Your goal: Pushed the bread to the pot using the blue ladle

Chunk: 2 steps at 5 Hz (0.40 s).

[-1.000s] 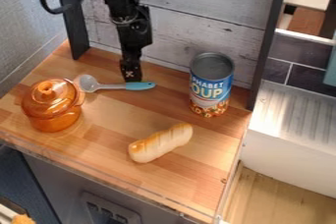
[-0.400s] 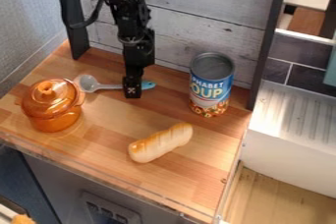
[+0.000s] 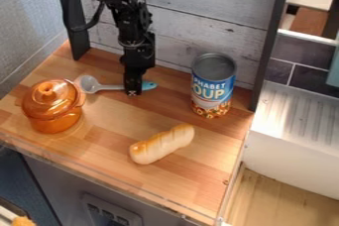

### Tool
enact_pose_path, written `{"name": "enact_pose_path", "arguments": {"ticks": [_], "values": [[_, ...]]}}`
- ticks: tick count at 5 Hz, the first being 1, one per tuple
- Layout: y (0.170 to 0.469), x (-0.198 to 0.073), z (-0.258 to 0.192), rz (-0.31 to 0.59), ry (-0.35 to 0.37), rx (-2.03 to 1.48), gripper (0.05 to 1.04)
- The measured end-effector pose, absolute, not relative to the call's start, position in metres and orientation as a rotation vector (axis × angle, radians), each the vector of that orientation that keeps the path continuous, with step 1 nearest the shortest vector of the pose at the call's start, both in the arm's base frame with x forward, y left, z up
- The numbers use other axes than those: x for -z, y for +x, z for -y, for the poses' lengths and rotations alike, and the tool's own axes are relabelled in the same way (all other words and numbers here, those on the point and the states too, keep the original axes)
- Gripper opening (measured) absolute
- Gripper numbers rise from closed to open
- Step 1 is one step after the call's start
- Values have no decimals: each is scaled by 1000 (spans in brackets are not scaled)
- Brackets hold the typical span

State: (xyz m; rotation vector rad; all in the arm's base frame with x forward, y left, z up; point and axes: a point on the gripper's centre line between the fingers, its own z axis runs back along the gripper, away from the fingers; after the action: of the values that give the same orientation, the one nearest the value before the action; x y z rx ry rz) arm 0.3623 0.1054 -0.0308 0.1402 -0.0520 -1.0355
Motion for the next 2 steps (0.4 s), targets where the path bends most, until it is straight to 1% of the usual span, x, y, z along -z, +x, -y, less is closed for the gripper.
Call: {"name": "enact_pose_path", "arguments": {"ticks": [1, 2], "values": [[363, 31, -105, 54, 135, 1031, 315], [361, 31, -104, 57, 117, 1035, 315]]}}
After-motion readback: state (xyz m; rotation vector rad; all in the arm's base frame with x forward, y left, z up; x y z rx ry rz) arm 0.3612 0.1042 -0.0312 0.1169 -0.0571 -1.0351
